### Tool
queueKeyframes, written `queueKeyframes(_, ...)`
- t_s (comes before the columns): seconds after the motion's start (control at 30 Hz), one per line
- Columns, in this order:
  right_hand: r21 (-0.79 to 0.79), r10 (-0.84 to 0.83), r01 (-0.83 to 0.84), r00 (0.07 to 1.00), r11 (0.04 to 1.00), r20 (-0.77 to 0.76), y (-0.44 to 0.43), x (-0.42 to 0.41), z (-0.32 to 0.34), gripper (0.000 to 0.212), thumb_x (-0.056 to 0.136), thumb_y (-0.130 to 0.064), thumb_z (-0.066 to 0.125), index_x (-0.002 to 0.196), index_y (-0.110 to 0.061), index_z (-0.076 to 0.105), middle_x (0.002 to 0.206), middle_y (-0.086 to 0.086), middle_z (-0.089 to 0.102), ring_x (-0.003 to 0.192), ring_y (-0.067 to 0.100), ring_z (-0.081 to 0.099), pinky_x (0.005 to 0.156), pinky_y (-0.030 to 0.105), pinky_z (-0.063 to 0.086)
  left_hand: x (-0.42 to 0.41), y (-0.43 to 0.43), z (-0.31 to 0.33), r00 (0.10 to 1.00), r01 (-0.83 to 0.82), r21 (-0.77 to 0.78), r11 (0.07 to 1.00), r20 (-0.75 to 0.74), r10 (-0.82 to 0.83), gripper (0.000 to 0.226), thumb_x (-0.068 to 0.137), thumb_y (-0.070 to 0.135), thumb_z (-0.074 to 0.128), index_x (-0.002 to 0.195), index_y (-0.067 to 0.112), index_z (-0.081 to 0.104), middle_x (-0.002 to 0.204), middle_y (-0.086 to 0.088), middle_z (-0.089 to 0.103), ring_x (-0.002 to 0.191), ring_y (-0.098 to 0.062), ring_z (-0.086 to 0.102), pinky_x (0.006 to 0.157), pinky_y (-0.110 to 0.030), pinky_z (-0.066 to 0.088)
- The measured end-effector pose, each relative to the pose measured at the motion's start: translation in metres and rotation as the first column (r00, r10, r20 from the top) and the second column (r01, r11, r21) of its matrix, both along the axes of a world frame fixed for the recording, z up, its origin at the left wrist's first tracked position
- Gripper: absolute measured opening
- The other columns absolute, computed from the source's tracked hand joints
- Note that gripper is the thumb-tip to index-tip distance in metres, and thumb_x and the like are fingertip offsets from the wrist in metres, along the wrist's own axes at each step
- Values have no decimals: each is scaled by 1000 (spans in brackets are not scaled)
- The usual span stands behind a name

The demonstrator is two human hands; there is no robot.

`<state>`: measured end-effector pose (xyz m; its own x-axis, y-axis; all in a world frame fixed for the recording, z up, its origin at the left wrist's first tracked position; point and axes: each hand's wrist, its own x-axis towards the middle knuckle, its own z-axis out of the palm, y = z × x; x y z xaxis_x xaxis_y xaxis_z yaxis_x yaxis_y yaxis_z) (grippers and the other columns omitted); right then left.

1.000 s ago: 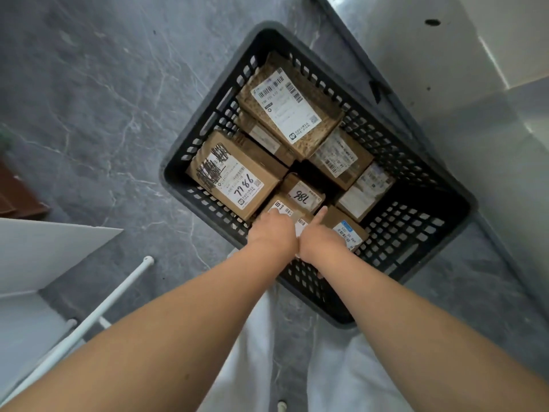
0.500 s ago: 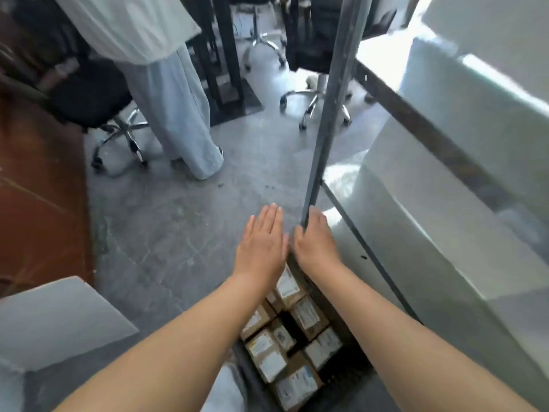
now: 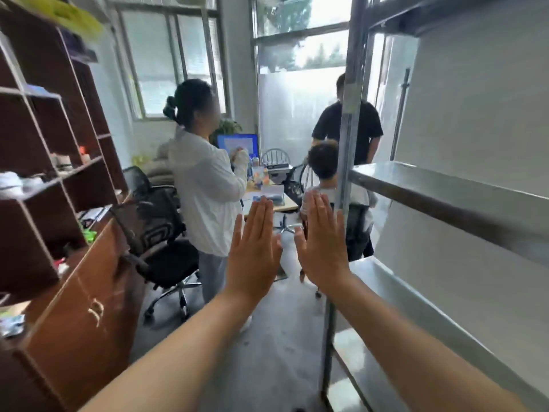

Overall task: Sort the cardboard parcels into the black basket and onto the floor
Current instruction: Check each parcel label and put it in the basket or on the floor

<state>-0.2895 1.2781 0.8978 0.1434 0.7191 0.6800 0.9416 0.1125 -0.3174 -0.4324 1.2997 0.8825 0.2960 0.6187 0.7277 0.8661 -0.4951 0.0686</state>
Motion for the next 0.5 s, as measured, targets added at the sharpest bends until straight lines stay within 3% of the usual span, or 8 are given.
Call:
queueKeyframes(0.13, 105, -74, 68, 996, 992, 53, -7, 9, 40, 74, 97, -28, 54, 157, -12, 15, 165, 1, 11, 151, 14, 0, 123, 46, 0, -2, 1, 40, 999, 40, 44, 998, -9, -39, 63, 99, 32, 26, 156, 10, 12, 165, -4, 7, 152, -17, 5, 123, -44, 12)
queueKeyframes(0.23, 164, -166, 156, 985, 974, 46, -15, 8, 48, 75, 93, -27, 62, 155, -12, 23, 163, 3, 18, 148, 13, 1, 121, 44, 0, -1, 8, 49, 997, 66, 75, 995, -32, -64, 63, 100, 32, 31, 156, 9, 12, 164, -5, 9, 152, -18, 7, 122, -46, 16)
queueKeyframes(0.37, 118, -265, 258, 963, 959, 43, -36, 6, 42, 71, 97, -35, 51, 157, -15, 18, 165, 1, 11, 149, 12, -3, 122, 44, -2, 7, 10, 48, 985, 160, 101, 982, -82, -152, 62, 101, 32, 32, 155, 7, 16, 164, -8, 12, 151, -21, 11, 118, -50, 23)
queueKeyframes(0.5, 20, -375, 375, 926, 927, 33, -78, 21, 30, 68, 98, -33, 34, 158, -16, 7, 165, -2, -2, 151, 12, -8, 123, 45, -4, 33, 5, 27, 954, 277, 84, 957, -138, -264, 62, 103, 33, 28, 156, 6, 10, 164, -9, 6, 152, -22, 7, 119, -50, 19)
